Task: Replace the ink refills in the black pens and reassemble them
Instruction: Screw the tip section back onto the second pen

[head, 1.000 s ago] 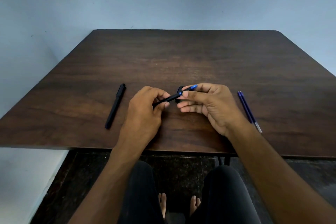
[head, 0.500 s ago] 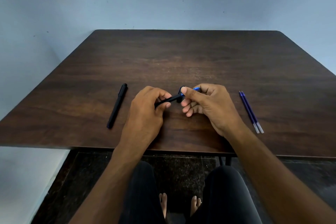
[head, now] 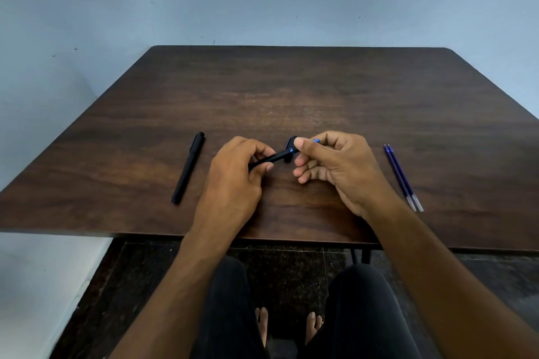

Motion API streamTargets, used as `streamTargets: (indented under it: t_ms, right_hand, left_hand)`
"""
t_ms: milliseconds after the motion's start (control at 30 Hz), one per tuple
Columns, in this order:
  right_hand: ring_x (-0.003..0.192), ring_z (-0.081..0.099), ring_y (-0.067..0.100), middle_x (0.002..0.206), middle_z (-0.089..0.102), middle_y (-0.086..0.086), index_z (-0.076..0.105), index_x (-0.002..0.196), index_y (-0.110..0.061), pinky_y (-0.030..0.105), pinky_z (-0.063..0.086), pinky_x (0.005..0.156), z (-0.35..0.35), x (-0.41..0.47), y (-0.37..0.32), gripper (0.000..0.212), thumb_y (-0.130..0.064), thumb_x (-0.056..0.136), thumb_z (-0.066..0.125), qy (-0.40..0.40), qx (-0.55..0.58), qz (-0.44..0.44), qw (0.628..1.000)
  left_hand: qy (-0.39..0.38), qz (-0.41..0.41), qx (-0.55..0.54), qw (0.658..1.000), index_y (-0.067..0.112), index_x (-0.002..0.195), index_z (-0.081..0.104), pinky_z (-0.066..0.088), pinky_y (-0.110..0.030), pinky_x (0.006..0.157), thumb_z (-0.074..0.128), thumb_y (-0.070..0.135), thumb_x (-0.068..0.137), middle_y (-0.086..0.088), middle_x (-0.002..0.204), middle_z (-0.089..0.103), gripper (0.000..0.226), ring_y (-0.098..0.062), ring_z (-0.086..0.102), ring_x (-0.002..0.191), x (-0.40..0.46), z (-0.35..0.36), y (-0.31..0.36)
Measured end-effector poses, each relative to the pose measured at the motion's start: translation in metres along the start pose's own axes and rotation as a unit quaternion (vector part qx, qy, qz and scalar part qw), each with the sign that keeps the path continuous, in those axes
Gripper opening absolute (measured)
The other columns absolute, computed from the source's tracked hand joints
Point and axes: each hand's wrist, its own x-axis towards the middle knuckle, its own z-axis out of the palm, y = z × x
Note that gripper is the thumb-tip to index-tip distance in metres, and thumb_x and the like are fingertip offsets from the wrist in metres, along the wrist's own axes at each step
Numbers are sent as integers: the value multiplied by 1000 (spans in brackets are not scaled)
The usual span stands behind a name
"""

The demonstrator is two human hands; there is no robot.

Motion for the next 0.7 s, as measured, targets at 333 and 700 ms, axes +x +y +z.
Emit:
streamTargets:
  t_ms: [333,700]
  right_hand:
    - [66,67,33,85,69,28,63,111,13,37,60,61,-5,-2,-5,24,9,88,66,-19,39,3,999]
    - [63,67,35,72,68,21,64,85,5,39,59,59,1,-1,0,25,-17,88,76,8,-15,-9,1000]
  left_hand:
    - [6,-6,1,1000,26,98,69,37,-9,74,74,11,86,17,90,55,19,2,52,82,2,2,-1]
    - [2,-11,0,1000,26,99,69,37,-4,76,73,12,86,15,93,58,19,3,53,86,0,0,1]
